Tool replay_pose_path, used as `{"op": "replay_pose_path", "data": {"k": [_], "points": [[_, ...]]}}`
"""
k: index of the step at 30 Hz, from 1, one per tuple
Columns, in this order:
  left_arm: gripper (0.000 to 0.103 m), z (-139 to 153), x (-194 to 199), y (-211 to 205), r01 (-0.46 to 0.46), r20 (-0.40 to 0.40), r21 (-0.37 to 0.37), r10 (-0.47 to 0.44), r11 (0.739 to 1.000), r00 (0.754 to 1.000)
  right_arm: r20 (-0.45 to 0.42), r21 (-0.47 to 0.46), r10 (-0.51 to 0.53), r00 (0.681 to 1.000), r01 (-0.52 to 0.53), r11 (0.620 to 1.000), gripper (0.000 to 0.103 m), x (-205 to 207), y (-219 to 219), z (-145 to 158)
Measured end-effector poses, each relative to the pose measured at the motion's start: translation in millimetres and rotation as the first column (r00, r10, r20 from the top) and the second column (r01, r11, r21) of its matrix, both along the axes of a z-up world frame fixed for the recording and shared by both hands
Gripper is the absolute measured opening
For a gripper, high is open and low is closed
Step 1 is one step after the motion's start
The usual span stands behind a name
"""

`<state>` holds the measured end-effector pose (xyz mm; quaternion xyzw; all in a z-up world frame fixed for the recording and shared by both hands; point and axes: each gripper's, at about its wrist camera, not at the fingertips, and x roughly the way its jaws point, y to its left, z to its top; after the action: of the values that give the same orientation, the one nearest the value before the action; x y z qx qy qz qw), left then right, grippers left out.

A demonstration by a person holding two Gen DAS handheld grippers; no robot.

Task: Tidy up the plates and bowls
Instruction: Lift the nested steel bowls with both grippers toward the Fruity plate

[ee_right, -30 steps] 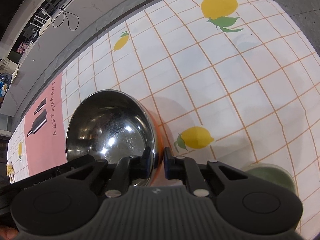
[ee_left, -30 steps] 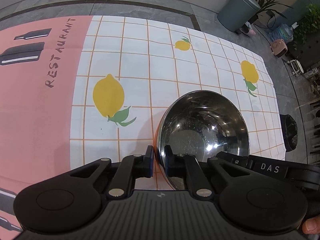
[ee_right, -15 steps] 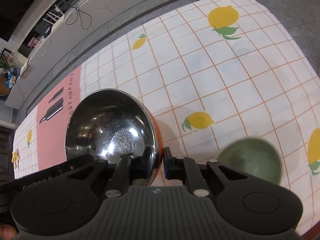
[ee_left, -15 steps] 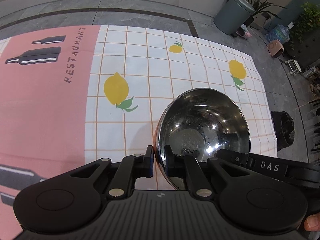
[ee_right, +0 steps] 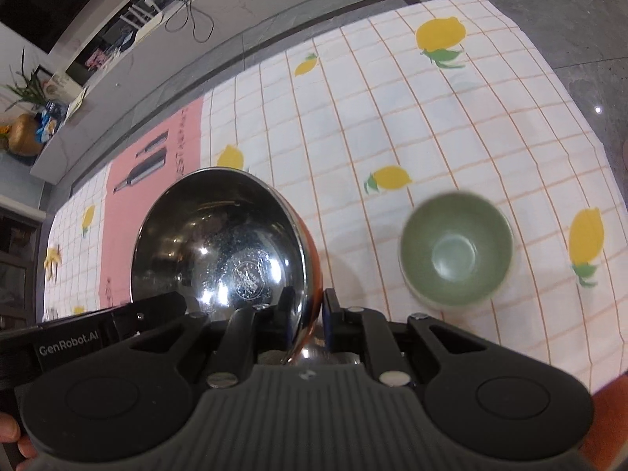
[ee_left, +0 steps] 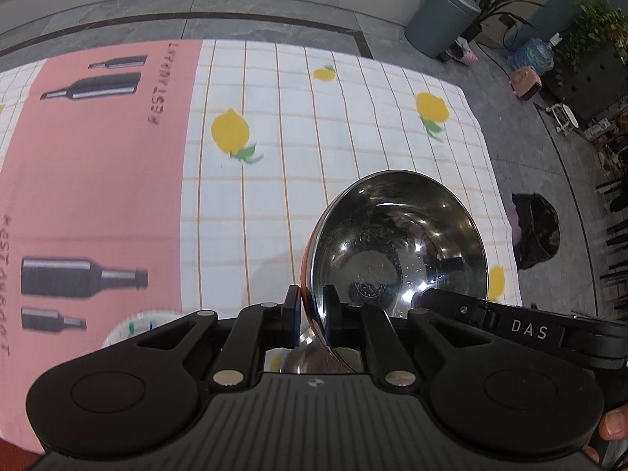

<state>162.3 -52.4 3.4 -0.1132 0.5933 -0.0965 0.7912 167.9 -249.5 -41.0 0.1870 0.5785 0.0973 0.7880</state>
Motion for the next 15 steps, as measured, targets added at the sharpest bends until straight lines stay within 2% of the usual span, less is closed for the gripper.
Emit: {"op": "replay_pose_path", "data": {"k": [9, 15], "points": [[0.013, -22.7, -37.1, -4.3, 0.039, -0.095, -0.006, -0.039, 0.999, 0.995, -0.066, -0.014, 0.044, 0.997, -0.045, 0.999, 0.013, -39.1, -3.7, -20.4], [0.013, -33.1, -52.1, -6.7, 0.059, -0.132, 0.013, -0.057, 0.998, 0.99, -0.106, -0.031, 0.07, 0.992, -0.074, 0.997, 0.012, -50.8, -0.7, -35.0]]}}
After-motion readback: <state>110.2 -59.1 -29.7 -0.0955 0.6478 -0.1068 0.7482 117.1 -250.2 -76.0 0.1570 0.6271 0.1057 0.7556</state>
